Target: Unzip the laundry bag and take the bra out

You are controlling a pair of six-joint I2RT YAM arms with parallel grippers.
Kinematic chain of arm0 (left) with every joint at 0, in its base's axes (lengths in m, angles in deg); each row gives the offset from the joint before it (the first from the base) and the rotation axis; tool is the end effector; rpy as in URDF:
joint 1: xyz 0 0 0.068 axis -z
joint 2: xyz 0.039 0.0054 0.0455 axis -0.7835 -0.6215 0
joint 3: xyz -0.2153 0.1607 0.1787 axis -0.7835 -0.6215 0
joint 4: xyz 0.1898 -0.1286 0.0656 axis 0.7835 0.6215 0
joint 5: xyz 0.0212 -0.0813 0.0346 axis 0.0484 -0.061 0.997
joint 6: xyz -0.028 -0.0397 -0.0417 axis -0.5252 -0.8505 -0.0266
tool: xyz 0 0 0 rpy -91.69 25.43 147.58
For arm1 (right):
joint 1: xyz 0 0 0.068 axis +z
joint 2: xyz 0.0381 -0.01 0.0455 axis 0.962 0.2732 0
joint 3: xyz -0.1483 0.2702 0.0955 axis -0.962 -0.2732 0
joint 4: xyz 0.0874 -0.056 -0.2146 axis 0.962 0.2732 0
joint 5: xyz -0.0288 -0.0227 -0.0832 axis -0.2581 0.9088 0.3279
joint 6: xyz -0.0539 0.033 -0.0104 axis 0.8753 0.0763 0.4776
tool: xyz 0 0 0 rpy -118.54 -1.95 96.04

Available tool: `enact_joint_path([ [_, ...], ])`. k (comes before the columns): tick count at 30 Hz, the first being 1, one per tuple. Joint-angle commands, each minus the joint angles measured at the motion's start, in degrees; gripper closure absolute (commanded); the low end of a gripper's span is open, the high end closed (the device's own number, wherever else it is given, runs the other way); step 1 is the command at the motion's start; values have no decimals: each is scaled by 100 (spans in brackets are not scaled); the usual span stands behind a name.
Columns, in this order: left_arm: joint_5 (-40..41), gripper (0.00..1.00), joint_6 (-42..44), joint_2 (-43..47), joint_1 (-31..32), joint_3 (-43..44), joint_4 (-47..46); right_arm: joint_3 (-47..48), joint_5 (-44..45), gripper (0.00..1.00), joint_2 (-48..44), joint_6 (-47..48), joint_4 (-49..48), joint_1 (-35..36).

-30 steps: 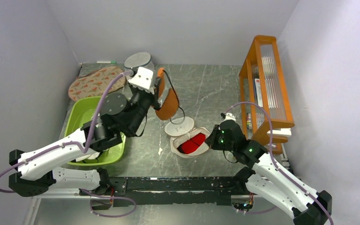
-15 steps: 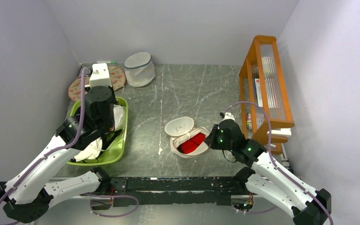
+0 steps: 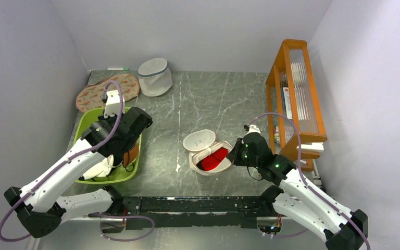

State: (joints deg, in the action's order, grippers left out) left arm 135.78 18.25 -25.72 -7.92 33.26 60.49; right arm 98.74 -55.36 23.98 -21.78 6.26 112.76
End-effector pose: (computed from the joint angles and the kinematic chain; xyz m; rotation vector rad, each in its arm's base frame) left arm 0.1199 -0.0519 0.4014 -0.3379 1.9320 0.5289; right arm 0.0848 0.0629 0.2610 0.0995 2.3603 0.6307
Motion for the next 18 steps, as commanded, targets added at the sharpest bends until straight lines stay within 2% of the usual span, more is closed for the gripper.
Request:
enact_joint_path([
  [1,344,93,-1779,208,-51,-12,1440,-14,-25,100,-10,58,-92,15],
  [4,374,93,-1555,570,-55,-207,1157,-42,-28,100,-18,69,-132,11],
  [8,490,93,-1699,864,-55,-422,1037,-10,-21,100,19,67,-132,15],
  [10,496,93,-816,1009,-52,-791,140,-41,-31,100,2,69,-156,15],
  [12,207,93,562,1078,-75,-1307,-1573,-40,-53,100,8,69,-163,15],
  [15,-34,93,914,716,-447,-1715,-2240,0,-47,100,3,71,-133,14],
  [18,-862,93,1016,186,-1345,-1733,-2543,41,-30,100,-52,62,-114,15],
])
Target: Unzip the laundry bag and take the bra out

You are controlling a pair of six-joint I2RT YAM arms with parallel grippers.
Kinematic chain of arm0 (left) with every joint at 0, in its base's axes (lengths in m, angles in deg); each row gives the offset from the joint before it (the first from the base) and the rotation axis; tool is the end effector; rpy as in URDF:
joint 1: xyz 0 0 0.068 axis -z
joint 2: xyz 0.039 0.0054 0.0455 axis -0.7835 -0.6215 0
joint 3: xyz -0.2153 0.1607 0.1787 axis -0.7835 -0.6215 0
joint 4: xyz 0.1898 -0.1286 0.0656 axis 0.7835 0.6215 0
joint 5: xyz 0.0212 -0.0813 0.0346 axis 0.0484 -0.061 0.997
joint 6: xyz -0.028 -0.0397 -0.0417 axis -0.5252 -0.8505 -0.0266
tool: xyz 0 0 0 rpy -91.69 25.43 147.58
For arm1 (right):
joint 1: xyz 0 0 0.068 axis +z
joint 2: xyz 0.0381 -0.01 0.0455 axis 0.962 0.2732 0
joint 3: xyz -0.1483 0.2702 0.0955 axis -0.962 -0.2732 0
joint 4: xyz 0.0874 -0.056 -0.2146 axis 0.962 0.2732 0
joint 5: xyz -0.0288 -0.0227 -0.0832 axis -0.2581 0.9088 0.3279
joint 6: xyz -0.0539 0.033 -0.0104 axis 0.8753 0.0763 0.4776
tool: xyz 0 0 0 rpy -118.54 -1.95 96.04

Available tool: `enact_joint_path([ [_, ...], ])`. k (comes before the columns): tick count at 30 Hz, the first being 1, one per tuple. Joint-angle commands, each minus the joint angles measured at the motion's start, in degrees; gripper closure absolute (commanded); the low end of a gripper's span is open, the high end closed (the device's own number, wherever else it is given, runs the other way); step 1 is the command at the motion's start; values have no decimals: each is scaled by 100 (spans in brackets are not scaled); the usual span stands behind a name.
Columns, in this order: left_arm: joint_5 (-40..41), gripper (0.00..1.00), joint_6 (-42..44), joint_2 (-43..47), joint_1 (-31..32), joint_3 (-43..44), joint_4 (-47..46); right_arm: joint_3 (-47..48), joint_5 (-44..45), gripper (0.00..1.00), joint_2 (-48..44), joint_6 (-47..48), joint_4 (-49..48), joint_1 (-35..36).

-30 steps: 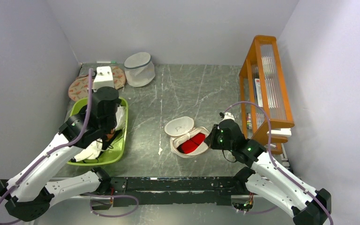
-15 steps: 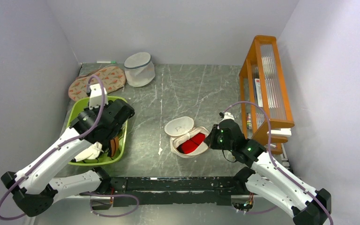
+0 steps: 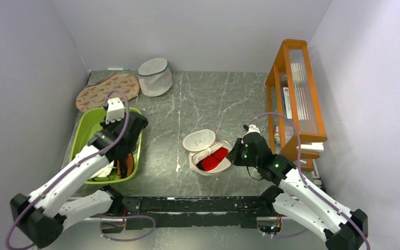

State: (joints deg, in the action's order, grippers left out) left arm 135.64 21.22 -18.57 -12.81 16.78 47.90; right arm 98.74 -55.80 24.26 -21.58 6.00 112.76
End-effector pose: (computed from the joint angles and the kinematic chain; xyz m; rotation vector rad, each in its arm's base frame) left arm 0.1114 -0.0316 0.3478 -0.4050 1.9122 0.5696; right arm 0.0854 0.0639 0.2610 0.0912 2.3633 0.6366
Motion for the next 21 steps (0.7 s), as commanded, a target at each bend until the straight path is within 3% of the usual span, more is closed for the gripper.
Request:
enact_joint_path([
  [1,-1174,93,822,-683,-1140,-148,-1533,57,31,100,-89,41,-70,15],
  [6,-2729,93,1017,-1231,-2239,-188,-2348,3,56,100,-114,33,-124,15],
  [15,-3823,93,905,-1877,-2841,-175,-3234,21,38,100,93,62,-247,15],
  [21,-4107,91,525,-2427,-3111,62,-2695,59,73,100,197,118,-311,15],
])
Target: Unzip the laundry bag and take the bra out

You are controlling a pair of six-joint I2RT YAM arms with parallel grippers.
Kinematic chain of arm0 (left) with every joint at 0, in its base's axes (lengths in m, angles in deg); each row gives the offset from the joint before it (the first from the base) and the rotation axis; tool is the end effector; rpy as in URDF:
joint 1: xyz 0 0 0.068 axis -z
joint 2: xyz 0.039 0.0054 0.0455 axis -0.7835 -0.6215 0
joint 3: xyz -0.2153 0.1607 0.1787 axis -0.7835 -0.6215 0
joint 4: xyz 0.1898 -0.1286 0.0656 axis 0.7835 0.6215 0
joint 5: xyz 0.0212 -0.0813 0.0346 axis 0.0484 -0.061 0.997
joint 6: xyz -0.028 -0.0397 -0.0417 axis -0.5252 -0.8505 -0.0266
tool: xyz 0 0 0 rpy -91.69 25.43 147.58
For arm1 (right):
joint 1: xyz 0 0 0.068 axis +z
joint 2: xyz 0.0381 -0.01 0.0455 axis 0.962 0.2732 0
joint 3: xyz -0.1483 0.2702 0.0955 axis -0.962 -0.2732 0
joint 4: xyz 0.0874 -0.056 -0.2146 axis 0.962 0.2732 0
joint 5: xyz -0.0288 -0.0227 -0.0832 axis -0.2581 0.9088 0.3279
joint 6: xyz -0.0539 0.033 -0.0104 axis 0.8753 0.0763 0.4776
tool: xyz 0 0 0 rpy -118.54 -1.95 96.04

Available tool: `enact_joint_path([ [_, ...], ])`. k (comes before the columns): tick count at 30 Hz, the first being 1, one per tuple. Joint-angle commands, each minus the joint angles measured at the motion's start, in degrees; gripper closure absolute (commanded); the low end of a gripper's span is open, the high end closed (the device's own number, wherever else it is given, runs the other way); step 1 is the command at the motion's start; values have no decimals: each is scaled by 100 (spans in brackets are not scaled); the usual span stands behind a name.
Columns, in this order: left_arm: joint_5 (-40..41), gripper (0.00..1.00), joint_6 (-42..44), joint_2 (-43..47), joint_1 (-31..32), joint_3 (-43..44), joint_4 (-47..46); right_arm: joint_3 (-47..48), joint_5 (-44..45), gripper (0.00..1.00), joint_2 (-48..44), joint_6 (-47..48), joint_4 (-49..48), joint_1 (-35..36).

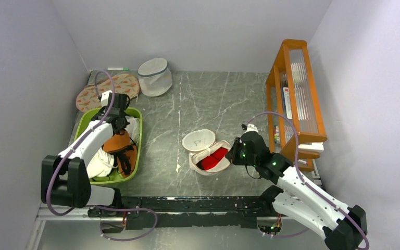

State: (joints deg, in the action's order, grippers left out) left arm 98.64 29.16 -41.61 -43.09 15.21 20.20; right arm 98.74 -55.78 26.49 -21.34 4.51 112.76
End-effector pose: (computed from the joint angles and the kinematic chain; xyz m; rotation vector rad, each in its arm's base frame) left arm 0.2442 -0.0125 0.2897 -0.6645 2.2432 0.2787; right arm 0.0916 0.0688 0.2599 0.0863 2.3748 0.6256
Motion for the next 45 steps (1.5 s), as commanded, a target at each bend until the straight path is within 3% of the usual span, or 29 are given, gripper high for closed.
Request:
enact_joint_path([
  [1,-463,88,-260,-30,-84,139,-5,61,60,100,-45,100,-162,15],
  [3,-430,79,-307,143,-84,52,-90,112,76,100,-76,105,-108,17],
  [6,-311,50,-319,447,-93,10,-150,186,130,100,-116,147,-12,15],
  [9,-353,30,-159,803,-93,-17,-227,224,107,100,-120,136,18,15],
  [14,-1655,9,601,1728,-93,-146,-476,189,49,95,-152,84,30,15],
  [17,-2643,2,736,2304,-85,-286,-668,172,63,88,-207,23,47,15],
  [21,-4127,1,559,2640,-85,-375,-975,157,16,87,-219,-70,77,15],
  [24,-5198,5,94,2506,-68,-578,-1466,54,-13,87,-258,-184,45,15],
  [26,-5671,2,-232,2320,53,-794,-1865,-44,-56,86,-279,-282,-2,15],
  [27,-5755,0,-364,2247,191,-892,-2077,-77,-45,80,-272,-355,17,17],
  [30,-5434,0,-599,2139,977,-1006,-2422,-131,-27,66,-209,-617,169,15],
  [35,-4698,4,-721,1606,2676,-835,-2932,-276,36,67,-45,-838,326,15],
  [40,-4402,15,-757,668,3889,-501,-3476,-322,94,95,92,-897,376,17],
  [45,-3799,21,-441,-290,4953,180,-3324,-427,41,100,-65,-911,312,24],
])
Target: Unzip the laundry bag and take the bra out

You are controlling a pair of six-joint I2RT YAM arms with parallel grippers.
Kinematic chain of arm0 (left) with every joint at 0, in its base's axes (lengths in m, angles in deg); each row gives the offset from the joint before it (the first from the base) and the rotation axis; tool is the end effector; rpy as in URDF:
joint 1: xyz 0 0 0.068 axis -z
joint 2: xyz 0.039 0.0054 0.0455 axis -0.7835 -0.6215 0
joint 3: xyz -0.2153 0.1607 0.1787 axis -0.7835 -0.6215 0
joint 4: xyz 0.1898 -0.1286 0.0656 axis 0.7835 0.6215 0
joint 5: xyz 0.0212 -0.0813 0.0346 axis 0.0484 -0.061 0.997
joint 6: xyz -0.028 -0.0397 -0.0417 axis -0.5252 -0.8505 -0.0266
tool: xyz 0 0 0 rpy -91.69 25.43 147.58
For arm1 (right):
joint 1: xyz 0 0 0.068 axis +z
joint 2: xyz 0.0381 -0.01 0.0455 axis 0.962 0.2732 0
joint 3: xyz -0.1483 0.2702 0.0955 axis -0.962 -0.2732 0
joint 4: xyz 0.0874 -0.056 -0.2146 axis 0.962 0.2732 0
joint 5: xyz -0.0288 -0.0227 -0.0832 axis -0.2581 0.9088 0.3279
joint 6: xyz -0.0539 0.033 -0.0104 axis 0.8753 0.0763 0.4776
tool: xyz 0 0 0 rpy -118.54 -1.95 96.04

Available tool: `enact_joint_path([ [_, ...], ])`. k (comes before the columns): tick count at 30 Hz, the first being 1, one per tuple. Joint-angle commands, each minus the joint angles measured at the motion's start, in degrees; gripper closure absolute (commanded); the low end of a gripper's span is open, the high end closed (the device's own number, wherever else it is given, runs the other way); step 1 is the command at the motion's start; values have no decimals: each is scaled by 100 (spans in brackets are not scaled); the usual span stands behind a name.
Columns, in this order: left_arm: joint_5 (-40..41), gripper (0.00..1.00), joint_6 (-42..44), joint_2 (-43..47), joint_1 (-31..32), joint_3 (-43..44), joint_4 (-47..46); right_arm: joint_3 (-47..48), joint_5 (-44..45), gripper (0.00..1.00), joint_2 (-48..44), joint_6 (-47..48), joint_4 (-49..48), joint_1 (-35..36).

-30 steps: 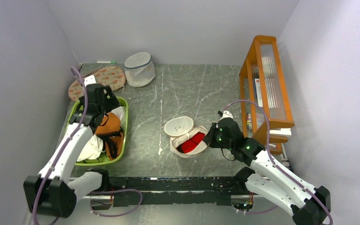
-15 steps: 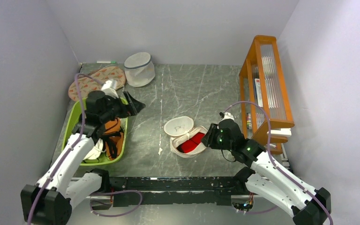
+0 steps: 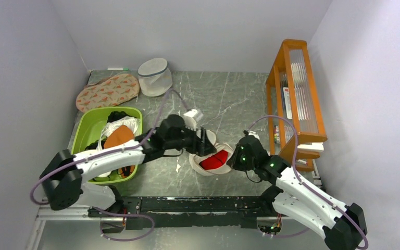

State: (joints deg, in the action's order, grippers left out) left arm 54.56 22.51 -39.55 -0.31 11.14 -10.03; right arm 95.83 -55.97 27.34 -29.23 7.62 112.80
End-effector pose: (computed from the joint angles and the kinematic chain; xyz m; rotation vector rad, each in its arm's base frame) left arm 0.1581 -0.2184 0.3230 0.4500 2.1409 -1.2260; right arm 0.0859 0.0645 0.2377 0.2548 2.4944 0.6033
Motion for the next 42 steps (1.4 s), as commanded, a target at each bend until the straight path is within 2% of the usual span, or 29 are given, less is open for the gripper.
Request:
enact_joint_path([
  [1,744,23,293,-665,919,746,-232,-146,52,100,-188,-125,-5,22],
  [6,1356,35,576,-1364,1422,1326,114,-215,-16,100,-314,-97,-90,22],
  [9,1633,53,564,-1737,1445,1567,324,-138,92,100,-375,-91,46,24],
  [12,1716,64,579,-1977,1452,1604,227,-147,174,100,-438,-46,42,25],
  [17,1673,71,445,-2518,1449,1954,534,-126,280,100,-376,-91,109,20],
  [23,1999,70,518,-2927,1450,2125,588,-106,422,100,-331,-119,265,19],
  [27,2066,63,619,-3244,1450,2407,714,-139,381,100,-380,-83,175,19],
  [32,2265,58,794,-3442,1472,2536,711,-155,318,100,-460,-57,128,20],
  [42,3350,42,1171,-3941,1804,3204,1563,-178,265,100,-436,7,53,19],
])
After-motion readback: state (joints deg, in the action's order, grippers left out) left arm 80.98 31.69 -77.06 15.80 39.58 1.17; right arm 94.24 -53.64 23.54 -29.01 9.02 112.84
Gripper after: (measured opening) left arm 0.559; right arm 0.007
